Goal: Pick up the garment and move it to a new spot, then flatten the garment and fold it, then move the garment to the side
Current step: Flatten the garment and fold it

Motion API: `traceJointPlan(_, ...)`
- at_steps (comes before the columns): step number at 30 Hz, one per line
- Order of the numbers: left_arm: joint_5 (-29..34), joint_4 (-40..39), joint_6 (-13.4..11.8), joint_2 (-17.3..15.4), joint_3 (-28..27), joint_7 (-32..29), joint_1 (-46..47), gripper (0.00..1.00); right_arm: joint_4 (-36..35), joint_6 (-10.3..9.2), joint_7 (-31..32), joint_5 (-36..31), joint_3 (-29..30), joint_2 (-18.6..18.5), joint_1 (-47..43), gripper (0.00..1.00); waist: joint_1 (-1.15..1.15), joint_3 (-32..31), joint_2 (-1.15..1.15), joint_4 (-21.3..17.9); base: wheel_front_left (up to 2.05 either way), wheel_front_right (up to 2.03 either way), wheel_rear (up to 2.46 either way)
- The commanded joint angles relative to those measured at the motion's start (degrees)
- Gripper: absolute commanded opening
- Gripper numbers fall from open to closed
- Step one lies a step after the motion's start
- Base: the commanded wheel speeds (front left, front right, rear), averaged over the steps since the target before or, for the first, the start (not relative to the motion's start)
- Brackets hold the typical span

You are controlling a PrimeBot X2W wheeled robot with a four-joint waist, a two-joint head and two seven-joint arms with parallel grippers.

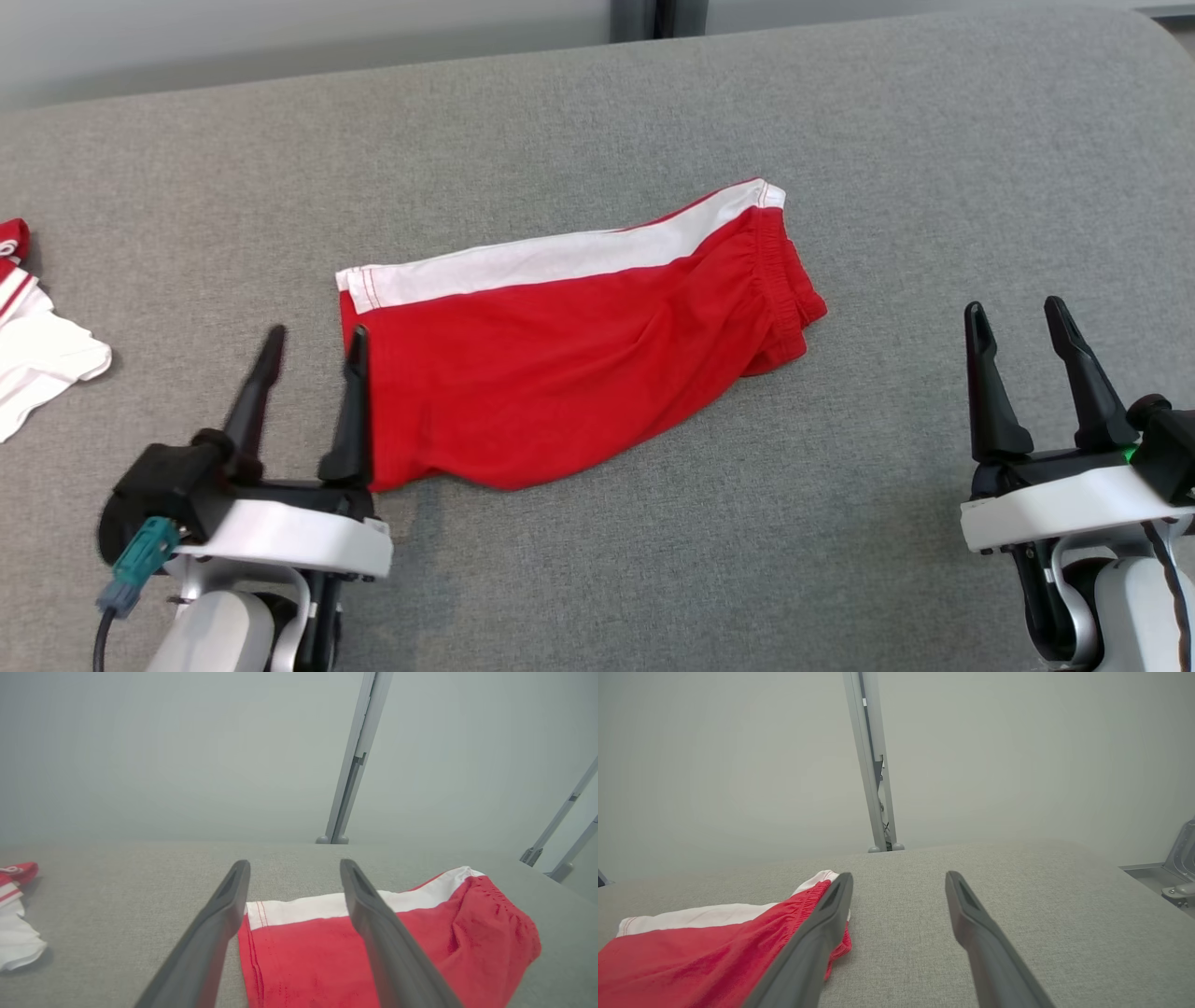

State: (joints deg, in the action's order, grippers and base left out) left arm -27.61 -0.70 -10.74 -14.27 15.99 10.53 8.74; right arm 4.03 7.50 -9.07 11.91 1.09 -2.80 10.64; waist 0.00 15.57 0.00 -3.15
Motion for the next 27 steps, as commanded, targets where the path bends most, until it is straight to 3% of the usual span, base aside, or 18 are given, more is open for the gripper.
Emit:
traceJointPlan(1,1.2,-1.0,-0.6,-0.6,-0.7,1.4,0.7,1.00,-0.4,-0.02,0.4,-0.9,0.3,-0.3,-0.3,1.00,0.00,-0.7,0.00,0.3,0.00,0.00,0.00)
traceJointPlan(12,3.5,-2.5,-2.2,-2.6,-1.6,2.5,-1.5,1.00,0.1,-0.02,1.9,-2.3,0.5,-0.3,-1.3,1.00,0.00,-1.9,0.00,1.5,0.00,0.00,0.00)
traceJointPlan(22,3.2,-2.5,-1.9,-2.0,-0.3,2.2,0.2,1.00,-0.2,-0.02,4.5,-2.9,0.8,-1.2,2.5,1.00,0.00,-0.6,0.00,4.3,0.00,0.00,0.00)
traceJointPlan(27,3.0,-1.7,-1.3,-1.0,0.5,2.6,1.5,1.00,4.0,-0.02,7.6,-2.7,-1.7,-1.2,6.9,1.00,0.00,1.3,0.00,6.5,0.00,0.00,0.00)
